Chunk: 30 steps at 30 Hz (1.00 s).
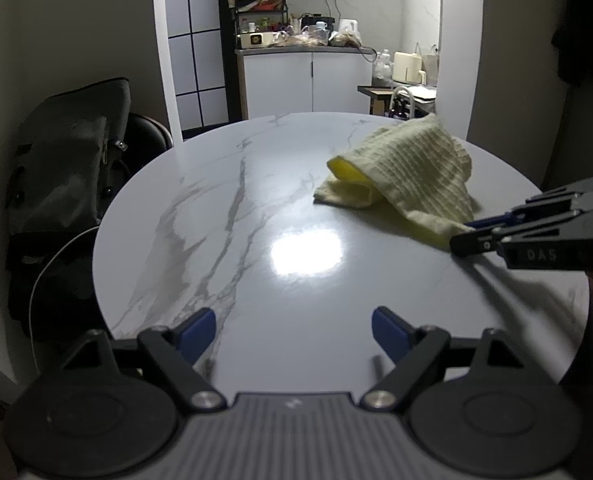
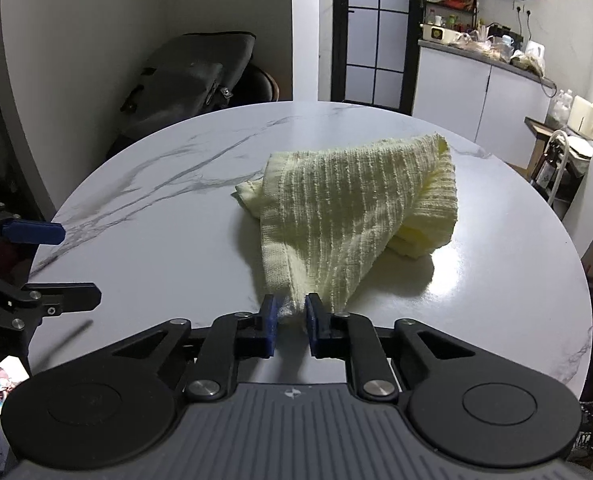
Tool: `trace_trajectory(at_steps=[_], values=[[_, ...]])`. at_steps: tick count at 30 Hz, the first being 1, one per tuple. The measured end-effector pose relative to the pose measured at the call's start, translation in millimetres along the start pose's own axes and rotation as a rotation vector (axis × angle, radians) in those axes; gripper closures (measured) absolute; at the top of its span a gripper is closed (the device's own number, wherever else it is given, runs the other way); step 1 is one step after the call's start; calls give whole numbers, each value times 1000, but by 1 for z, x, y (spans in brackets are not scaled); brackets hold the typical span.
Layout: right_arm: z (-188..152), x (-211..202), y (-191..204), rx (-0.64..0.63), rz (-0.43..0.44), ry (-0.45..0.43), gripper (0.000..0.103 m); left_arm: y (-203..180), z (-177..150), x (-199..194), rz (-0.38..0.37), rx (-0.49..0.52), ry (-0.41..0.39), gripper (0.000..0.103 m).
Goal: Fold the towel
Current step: 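Close the right gripper on the towel edge while the left gripper grasps another edge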
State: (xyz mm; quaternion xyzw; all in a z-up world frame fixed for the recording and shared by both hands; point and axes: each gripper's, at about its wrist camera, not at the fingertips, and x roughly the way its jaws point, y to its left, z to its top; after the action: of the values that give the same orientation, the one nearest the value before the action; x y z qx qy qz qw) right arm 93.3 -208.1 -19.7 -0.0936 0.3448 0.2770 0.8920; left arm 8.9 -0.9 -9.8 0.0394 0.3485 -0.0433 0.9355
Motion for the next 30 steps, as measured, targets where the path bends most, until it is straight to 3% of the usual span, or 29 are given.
trace_trajectory(at_steps=[30], values=[[5,-55,-59,-3,-15,-84,92,-52,33,38,-31,18,-47,14]])
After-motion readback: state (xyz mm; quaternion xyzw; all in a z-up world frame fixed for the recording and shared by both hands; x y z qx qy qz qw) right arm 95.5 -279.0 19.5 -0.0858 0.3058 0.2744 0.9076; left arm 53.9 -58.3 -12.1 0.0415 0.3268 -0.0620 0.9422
